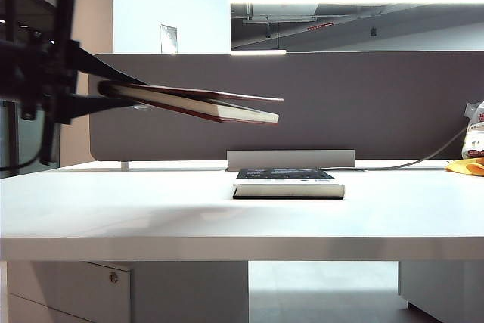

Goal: Pick up the red book and place it on top of the black book.

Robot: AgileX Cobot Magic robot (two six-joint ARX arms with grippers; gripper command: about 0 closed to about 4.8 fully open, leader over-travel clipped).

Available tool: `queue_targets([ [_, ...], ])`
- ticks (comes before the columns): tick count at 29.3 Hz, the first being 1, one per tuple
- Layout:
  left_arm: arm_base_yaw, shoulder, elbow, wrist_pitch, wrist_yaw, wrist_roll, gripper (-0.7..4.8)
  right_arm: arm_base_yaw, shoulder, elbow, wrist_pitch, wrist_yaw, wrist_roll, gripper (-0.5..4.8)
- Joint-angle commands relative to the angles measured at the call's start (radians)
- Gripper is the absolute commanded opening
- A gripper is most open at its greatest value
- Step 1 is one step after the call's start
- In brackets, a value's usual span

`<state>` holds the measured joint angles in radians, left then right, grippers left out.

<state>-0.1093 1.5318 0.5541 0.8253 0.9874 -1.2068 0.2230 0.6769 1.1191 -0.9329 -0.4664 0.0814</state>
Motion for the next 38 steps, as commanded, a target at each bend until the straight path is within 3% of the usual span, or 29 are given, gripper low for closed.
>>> queue_targets([
  [1,-0.019,0.061,0.073,0.042,0.0,0.0,-0.06,0.0,-0.001,0.005,-0.006,0.004,-0.005,-0.06],
  [9,-0.053,0.172,0.24,-0.011,-0.035,0.001,-0.06,0.0,0.025,0.005,-0.006,0.023,-0.011,-0.06],
  [12,-0.092,0.214,0.34,-0.099,-0.099,0.029,-0.06,0.0,0.03,0.003,-0.006,0.023,-0.011,-0.06],
  [21,-0.168,0.362,0.541,-0.193,-0.244,0.055,-0.06,0.0,0.031,0.003,-0.008,0.045,-0.011,-0.06],
  [29,-0.195,0.385,0.603,-0.262,-0.416,0.056,-0.06,0.0,0.031,0.003,-0.014,0.045,-0.011,-0.06],
  [38,-0.275,0.502,0.737,-0.27,-0.462,0.004,-0.06,0.0,0.031,0.003,-0.014,0.045,-0.011,-0.06],
])
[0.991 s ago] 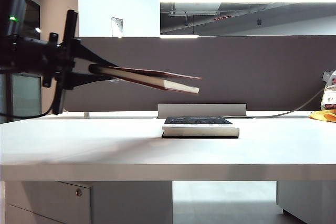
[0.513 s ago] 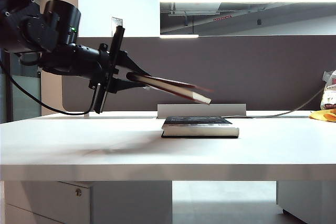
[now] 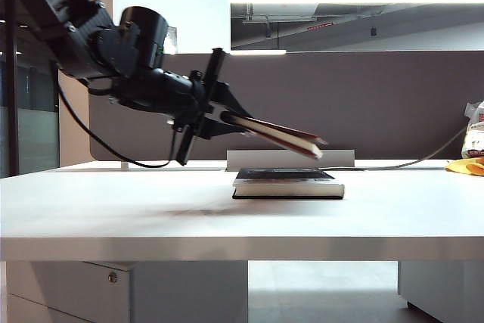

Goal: Pick up the red book and place it on top of the black book.

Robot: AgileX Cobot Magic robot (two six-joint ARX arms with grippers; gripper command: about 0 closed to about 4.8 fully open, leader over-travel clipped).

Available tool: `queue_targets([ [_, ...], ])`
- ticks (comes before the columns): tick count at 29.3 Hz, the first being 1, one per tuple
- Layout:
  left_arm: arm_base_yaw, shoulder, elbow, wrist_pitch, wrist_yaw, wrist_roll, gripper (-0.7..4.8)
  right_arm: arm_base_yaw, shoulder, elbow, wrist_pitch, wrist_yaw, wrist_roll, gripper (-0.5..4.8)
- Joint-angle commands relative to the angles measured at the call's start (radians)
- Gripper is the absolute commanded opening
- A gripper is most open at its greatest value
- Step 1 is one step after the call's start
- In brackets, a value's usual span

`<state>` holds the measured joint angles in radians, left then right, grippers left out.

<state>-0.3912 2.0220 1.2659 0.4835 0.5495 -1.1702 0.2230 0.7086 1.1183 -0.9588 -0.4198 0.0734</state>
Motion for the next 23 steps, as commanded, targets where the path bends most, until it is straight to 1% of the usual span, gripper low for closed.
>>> queue_targets([
  [1,0.007,0.02,0.028,0.071,-0.033,-0.038,-0.06,0.0,-0.001,0.004,0.011,-0.001,-0.003,-0.06],
  [6,0.008,0.056,0.035,0.076,-0.041,-0.043,-0.06,0.0,0.005,0.004,0.014,-0.001,-0.003,-0.06],
  [12,0.008,0.095,0.037,0.084,-0.046,-0.069,-0.06,0.001,0.045,0.008,0.028,-0.008,-0.003,-0.06],
  [17,0.007,0.139,0.108,0.061,-0.013,-0.075,-0.06,0.001,0.089,0.02,0.059,-0.006,-0.003,-0.06],
  [19,0.007,0.146,0.132,0.034,-0.039,-0.076,-0.06,0.001,0.13,0.035,0.058,-0.008,-0.003,-0.06],
  [23,0.007,0.156,0.154,0.001,-0.05,-0.076,-0.06,0.001,0.201,0.073,0.07,-0.008,-0.003,-0.06],
])
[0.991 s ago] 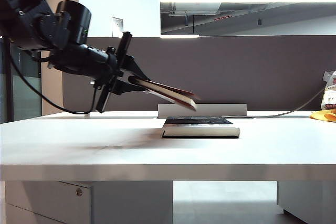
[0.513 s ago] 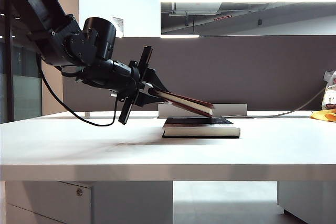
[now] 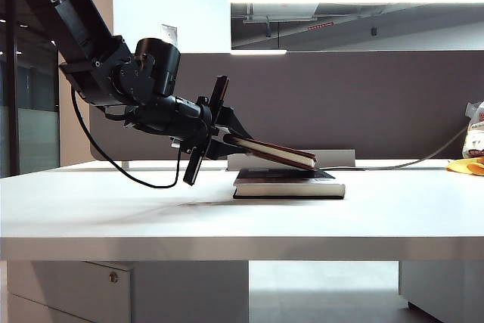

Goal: Pick up the red book and place it on top of the black book.

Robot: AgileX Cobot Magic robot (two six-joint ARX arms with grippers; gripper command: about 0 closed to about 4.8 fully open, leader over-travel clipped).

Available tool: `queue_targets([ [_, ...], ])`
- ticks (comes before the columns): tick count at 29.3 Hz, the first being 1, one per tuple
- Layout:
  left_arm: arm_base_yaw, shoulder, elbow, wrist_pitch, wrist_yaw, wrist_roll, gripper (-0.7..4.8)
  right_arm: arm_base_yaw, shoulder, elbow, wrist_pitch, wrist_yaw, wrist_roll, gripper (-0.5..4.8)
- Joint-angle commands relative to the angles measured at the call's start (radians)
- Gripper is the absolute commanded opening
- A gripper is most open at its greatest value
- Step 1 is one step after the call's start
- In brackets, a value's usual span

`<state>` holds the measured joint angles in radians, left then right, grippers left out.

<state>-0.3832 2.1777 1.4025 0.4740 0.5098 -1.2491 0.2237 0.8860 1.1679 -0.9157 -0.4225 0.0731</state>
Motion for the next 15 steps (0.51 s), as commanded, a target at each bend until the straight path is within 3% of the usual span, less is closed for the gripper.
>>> queue_targets([
  [1,-0.001,0.005,0.017,0.009,-0.013,0.003,-0.06,0.0,0.034,0.031,0.03,-0.005,-0.003,-0.06],
  [15,-0.001,0.056,0.017,-0.009,0.003,0.004,-0.06,0.001,0.08,0.073,0.053,-0.006,-0.002,-0.06],
])
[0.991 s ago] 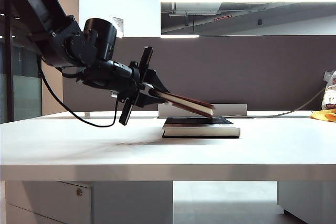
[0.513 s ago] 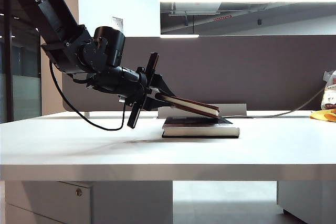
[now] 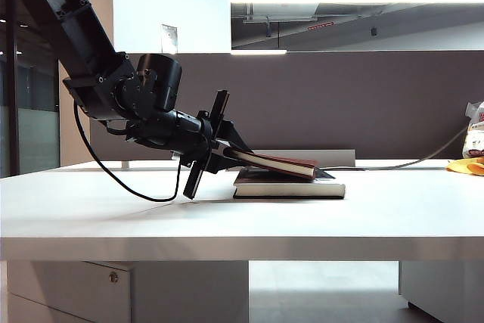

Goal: Pick up the red book and place it on top of the black book.

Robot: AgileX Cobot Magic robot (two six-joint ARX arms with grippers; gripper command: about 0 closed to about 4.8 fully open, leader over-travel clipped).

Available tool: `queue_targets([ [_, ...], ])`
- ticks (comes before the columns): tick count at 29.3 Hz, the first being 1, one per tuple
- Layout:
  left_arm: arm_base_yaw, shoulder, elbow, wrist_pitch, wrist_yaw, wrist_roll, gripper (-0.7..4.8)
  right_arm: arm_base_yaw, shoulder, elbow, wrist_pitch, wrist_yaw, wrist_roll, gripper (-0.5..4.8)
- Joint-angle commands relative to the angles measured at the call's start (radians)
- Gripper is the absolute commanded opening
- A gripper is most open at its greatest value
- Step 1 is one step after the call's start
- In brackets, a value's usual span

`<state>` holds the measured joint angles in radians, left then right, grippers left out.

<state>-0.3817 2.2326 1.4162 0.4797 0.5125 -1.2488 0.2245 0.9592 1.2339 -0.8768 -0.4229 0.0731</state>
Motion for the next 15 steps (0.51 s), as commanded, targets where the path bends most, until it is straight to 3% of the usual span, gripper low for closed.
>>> queue_targets([
  [1,-0.003,0.001,0.003,-0.014,0.0,0.003,-0.06,0.0,0.009,0.007,0.014,-0.005,-0.002,-0.06],
  [15,-0.021,0.021,0.105,-0.061,0.022,0.022,-0.06,0.0,0.016,0.007,0.005,-0.006,-0.002,-0.06],
])
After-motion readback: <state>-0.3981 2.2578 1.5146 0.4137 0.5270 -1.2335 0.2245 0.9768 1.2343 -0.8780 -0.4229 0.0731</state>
